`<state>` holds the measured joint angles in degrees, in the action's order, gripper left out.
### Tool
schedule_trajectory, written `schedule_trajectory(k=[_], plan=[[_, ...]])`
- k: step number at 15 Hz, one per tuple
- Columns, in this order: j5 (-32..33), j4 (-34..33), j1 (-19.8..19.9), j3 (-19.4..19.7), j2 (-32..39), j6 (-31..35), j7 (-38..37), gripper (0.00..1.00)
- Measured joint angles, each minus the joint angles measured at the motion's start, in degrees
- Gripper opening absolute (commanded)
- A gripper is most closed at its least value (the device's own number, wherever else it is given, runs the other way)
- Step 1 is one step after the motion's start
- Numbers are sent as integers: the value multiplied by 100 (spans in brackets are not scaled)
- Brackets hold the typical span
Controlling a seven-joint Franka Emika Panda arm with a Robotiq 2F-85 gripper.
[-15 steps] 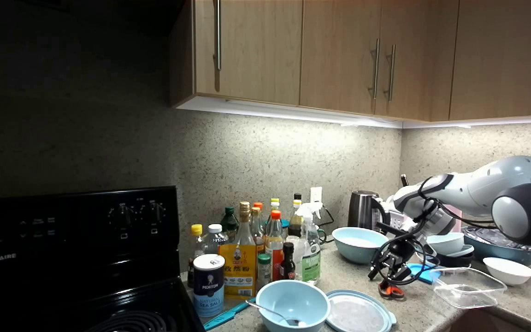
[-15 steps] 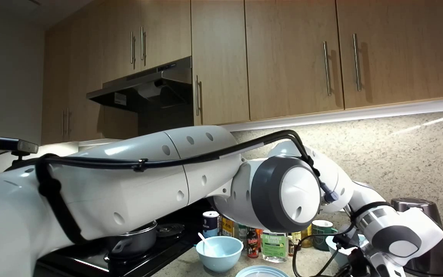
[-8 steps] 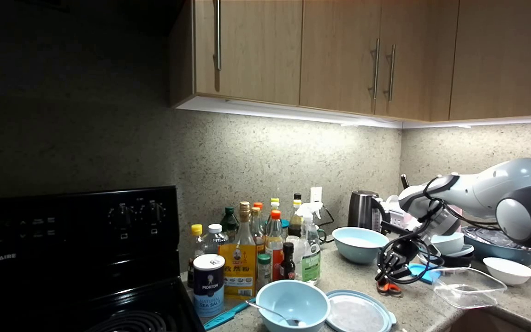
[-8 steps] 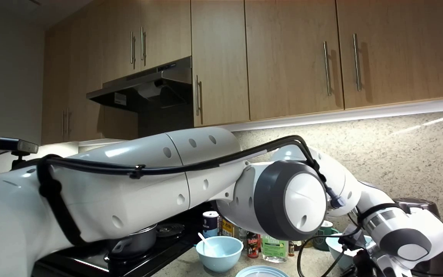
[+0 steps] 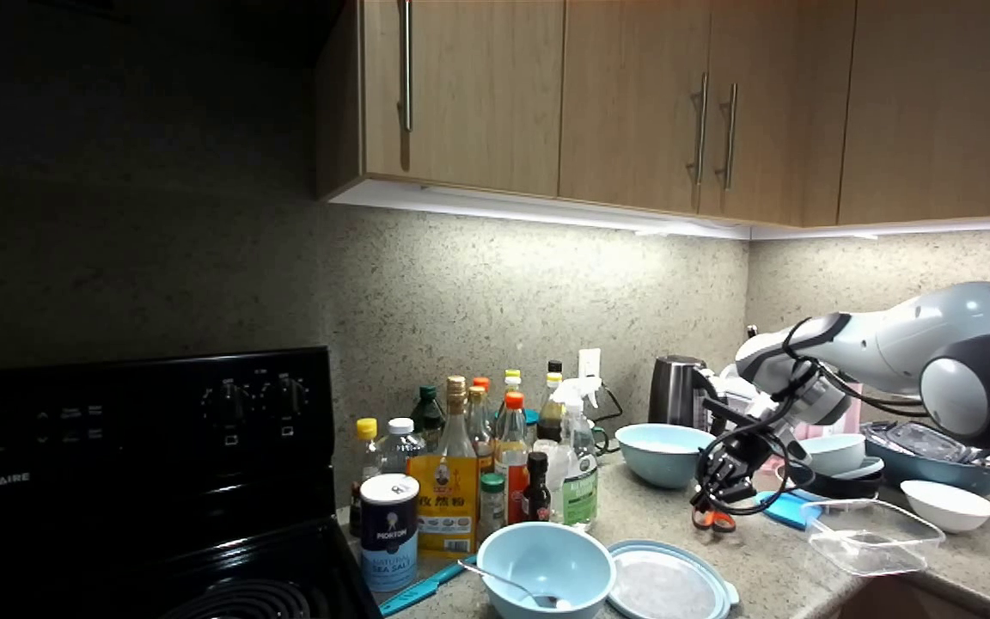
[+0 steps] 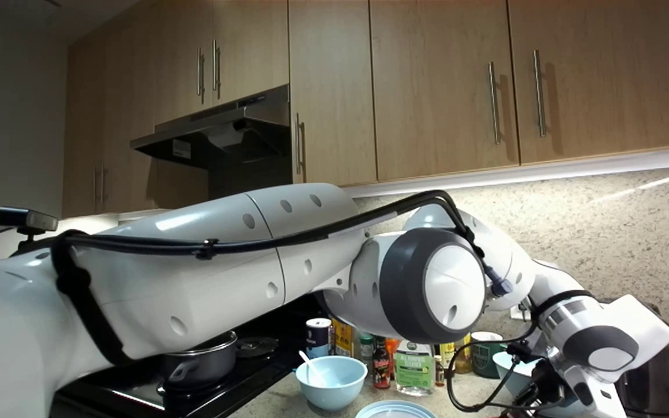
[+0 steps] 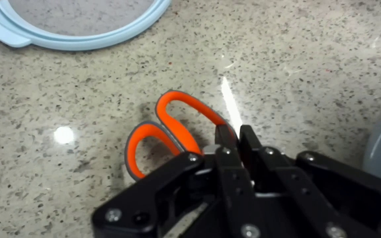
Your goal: Put the pair of scissors onto the lid on the left
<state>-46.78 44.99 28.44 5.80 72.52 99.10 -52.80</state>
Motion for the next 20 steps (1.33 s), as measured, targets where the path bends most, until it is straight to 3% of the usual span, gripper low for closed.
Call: schedule_trajectory(k=[7, 14, 20], plan=[[0, 1226, -623, 19, -1113, 688, 76, 6], [4, 2747, -1137, 6, -1948, 412, 75, 11], [9, 3042, -1141, 8, -2085, 379, 75, 6]])
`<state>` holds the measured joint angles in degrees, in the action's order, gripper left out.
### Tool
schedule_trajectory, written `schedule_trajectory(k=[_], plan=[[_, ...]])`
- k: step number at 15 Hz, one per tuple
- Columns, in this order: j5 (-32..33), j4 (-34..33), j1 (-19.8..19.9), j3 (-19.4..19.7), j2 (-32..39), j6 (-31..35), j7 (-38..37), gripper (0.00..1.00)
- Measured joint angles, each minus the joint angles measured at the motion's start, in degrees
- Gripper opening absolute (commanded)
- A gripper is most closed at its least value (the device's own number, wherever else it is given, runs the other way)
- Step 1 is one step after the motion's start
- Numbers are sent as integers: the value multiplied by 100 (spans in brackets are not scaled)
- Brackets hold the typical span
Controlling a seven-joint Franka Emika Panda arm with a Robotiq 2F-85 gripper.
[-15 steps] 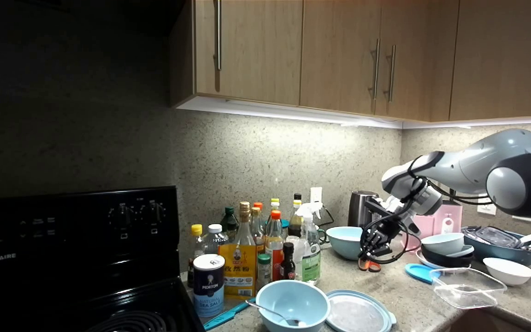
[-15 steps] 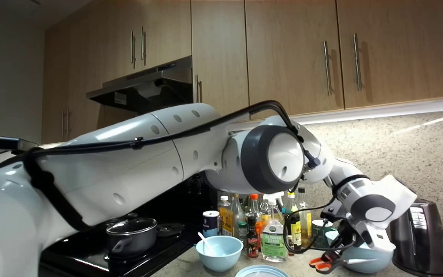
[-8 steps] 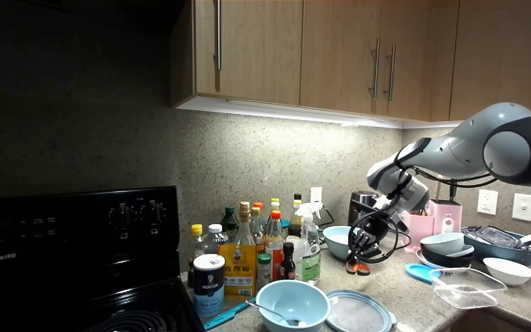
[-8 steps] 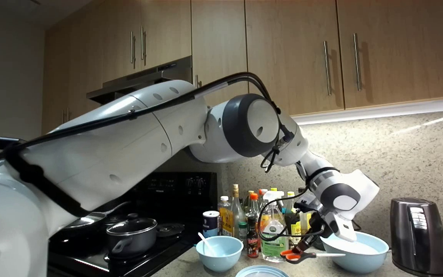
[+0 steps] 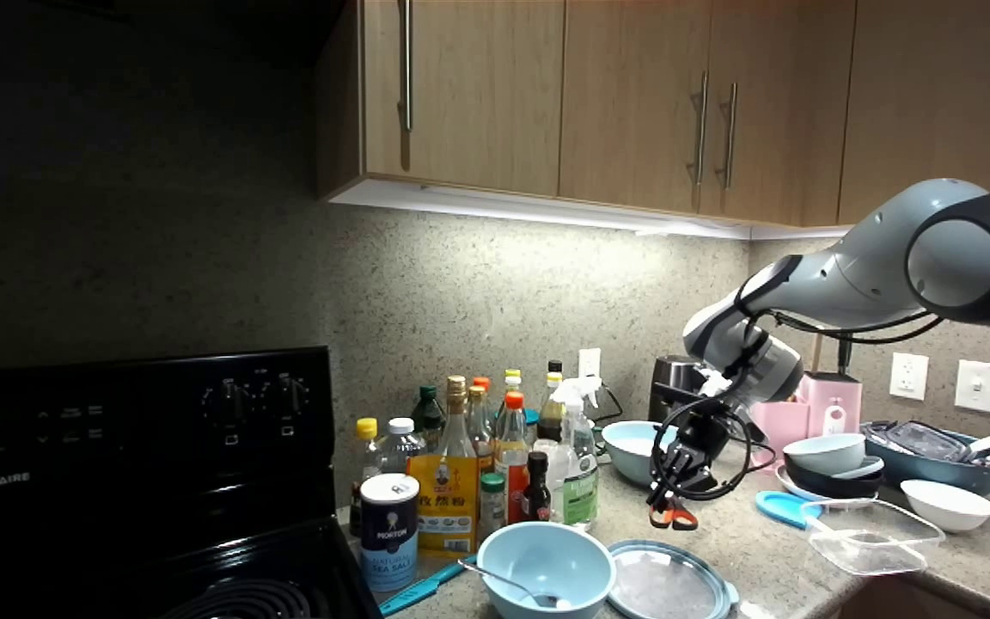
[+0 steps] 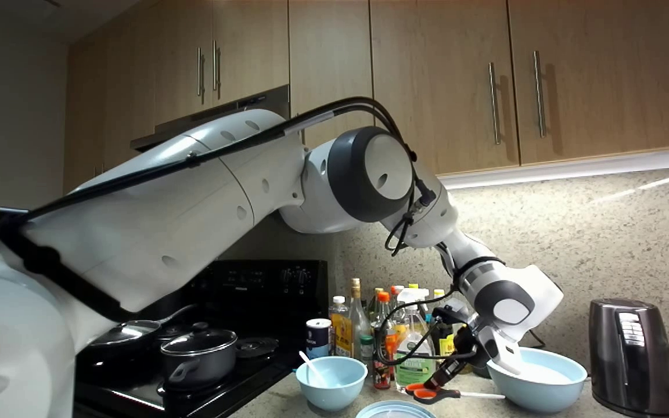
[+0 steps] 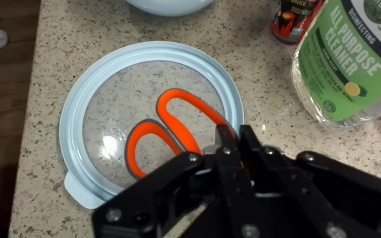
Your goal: Put the pair of scissors onto the lid on the left
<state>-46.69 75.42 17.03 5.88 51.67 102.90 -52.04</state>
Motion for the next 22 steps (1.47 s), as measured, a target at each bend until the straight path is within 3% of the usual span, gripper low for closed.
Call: schedule_trajectory(k=[8, 12, 13, 15, 22], plan=[[509, 21, -689, -30, 422, 7, 0, 6], [644, 1, -820, -63, 467, -24, 0, 5], [658, -2, -822, -70, 469, -34, 0, 36], [665, -3, -822, -70, 471, -37, 0, 42], [666, 13, -815, -28, 459, 76, 0, 87]])
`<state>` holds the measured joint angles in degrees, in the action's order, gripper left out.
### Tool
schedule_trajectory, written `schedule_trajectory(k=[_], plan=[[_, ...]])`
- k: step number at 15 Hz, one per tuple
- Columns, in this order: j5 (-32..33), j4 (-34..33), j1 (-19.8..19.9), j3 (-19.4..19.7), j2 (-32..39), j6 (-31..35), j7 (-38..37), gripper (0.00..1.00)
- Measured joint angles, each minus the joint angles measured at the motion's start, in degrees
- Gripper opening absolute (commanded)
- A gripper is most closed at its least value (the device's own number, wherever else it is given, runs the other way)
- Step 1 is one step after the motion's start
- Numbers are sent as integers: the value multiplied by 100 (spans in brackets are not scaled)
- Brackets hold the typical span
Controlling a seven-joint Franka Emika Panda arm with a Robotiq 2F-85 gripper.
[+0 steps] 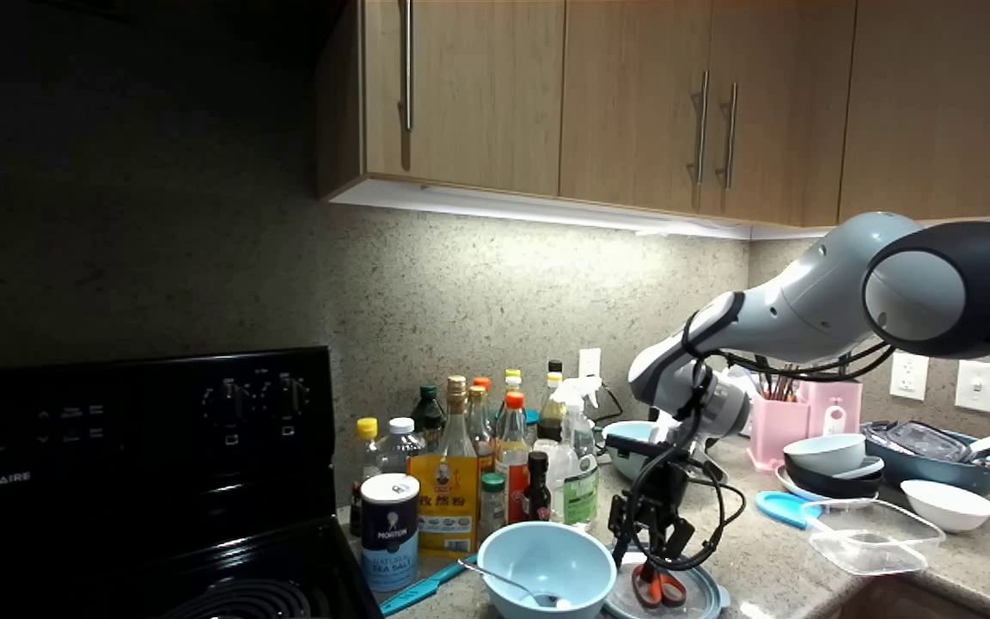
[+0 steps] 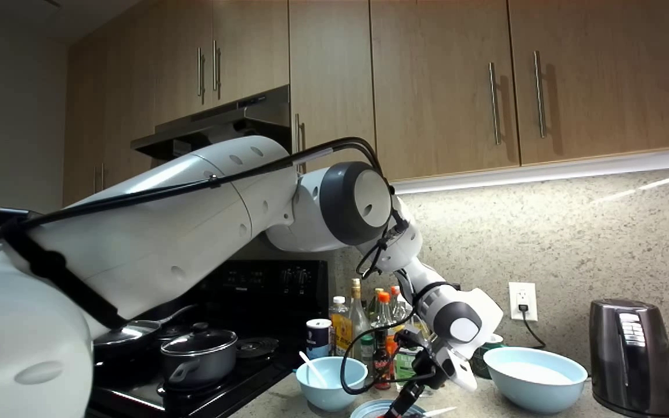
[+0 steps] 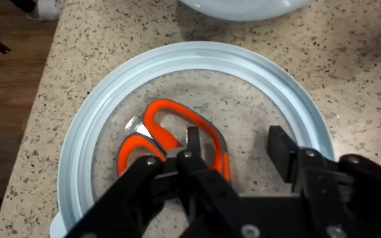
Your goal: Put the pair of scissors onto the lid on the left
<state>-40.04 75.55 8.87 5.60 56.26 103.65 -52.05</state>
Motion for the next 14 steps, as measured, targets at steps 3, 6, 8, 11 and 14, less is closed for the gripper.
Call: schedule_trajectory(k=[3, 6, 8, 11, 14], plan=[[0, 162, -1, 33, -148, 387, 0, 100], [0, 511, -3, 53, -442, 869, 1, 100], [0, 766, -3, 59, -655, 1139, 1, 100], [0, 1157, -4, 62, -959, 1462, 1, 100], [-1, 1638, -20, 62, -1290, 1934, 1, 100]])
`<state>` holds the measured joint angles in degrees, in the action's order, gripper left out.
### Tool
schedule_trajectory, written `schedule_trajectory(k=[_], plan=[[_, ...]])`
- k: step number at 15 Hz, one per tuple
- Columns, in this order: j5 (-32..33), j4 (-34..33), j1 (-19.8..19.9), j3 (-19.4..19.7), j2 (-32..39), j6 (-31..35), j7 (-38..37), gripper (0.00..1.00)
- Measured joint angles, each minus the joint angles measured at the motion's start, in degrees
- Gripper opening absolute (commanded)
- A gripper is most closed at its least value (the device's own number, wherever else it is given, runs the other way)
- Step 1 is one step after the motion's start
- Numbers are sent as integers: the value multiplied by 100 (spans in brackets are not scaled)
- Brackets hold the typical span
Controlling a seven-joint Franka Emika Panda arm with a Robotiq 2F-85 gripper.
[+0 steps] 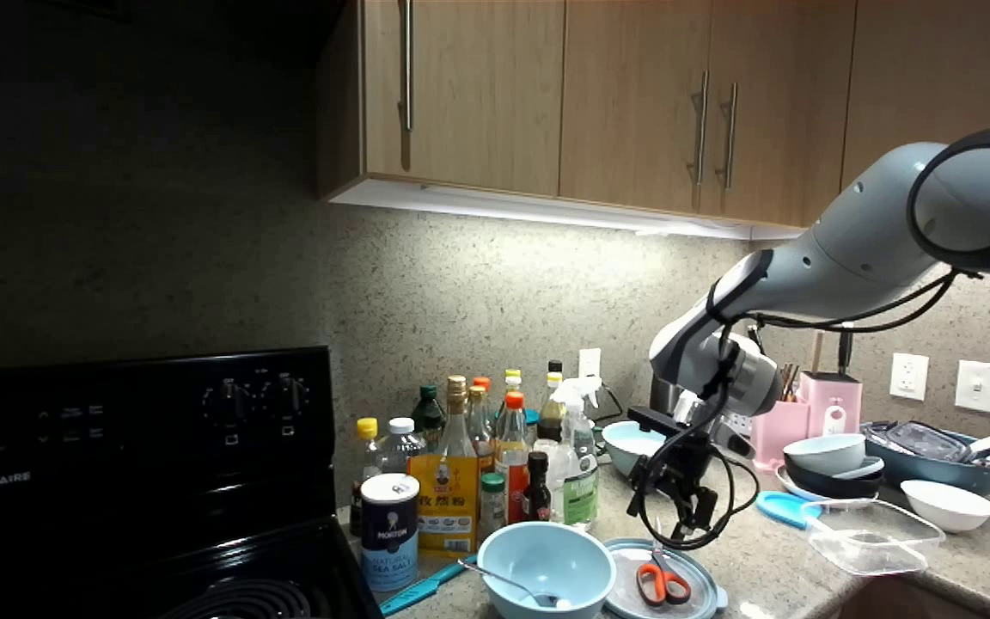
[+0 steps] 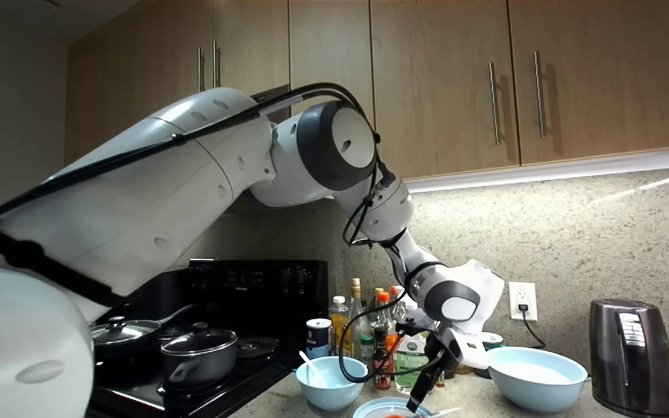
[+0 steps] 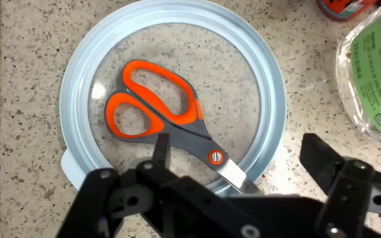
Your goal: Put the pair of scissors onto the lid on the left
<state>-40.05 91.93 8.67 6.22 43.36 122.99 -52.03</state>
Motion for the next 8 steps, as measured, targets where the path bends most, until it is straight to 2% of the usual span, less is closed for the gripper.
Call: schedule_trajectory(k=[5, 8], plan=[[-118, 1068, -109, -14, -698, 1148, 0, 100], [-198, 1427, -137, -18, -964, 1351, 0, 100]])
